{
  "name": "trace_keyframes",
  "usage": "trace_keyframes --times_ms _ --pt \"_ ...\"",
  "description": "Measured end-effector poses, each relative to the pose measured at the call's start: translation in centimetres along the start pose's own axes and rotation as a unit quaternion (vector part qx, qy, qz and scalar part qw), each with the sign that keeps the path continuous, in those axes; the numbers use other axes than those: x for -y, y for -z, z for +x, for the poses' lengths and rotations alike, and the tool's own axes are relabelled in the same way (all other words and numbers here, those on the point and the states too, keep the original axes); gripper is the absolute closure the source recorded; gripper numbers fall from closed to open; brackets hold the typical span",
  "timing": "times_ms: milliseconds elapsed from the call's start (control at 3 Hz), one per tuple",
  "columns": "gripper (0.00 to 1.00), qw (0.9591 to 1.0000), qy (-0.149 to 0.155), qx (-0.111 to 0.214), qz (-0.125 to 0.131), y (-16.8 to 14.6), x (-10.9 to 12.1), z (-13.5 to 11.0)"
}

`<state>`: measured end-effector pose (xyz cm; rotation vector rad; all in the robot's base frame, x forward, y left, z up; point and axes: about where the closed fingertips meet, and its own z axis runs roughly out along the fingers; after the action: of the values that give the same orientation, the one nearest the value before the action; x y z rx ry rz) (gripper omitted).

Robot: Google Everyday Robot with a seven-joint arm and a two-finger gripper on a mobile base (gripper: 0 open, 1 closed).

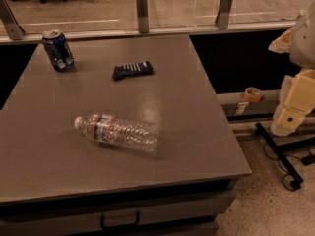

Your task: Place water bottle upright

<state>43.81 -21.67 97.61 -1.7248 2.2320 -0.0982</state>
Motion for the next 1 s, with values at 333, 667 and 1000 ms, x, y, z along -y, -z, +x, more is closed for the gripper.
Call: trace_keyframes --times_ms 333,667,1000 --pt "0.00 1.0000 -0.001 0.002 0.002 0.1 0.0 -0.1" --pt "0.00 0.9983 -0.030 0.044 -0.021 -1.0 0.2 -3.6" --pt "0.00 0.9916 -0.061 0.083 -0.079 -3.1 0.6 -10.4"
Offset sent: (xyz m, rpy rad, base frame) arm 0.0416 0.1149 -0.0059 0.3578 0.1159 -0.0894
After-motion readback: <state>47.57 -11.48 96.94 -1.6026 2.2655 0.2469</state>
